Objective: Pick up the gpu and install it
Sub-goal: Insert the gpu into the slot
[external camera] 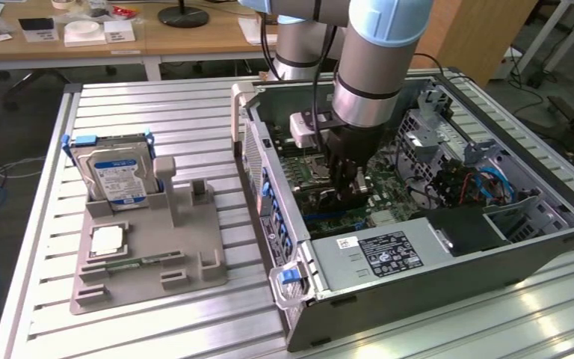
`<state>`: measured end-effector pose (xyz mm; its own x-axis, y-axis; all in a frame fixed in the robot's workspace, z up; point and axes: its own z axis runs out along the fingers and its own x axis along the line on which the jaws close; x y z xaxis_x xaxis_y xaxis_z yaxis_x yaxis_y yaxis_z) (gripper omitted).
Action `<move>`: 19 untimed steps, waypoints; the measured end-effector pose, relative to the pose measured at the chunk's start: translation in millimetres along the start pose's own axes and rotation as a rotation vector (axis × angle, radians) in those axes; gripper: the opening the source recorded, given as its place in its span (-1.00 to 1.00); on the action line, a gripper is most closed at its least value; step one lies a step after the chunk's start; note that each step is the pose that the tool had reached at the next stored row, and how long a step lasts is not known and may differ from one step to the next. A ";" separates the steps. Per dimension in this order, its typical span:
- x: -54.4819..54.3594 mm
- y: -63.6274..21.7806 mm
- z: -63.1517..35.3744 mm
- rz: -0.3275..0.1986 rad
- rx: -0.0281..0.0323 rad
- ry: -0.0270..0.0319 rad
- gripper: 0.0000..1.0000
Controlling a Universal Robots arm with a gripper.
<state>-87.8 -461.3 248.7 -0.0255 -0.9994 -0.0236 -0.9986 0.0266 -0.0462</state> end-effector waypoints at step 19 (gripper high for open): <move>0.2 0.4 4.8 0.000 -0.0002 0.0003 -0.47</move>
<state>-88.0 -461.4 243.9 -0.0256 -0.9994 -0.0233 -0.9986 0.0266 -0.0460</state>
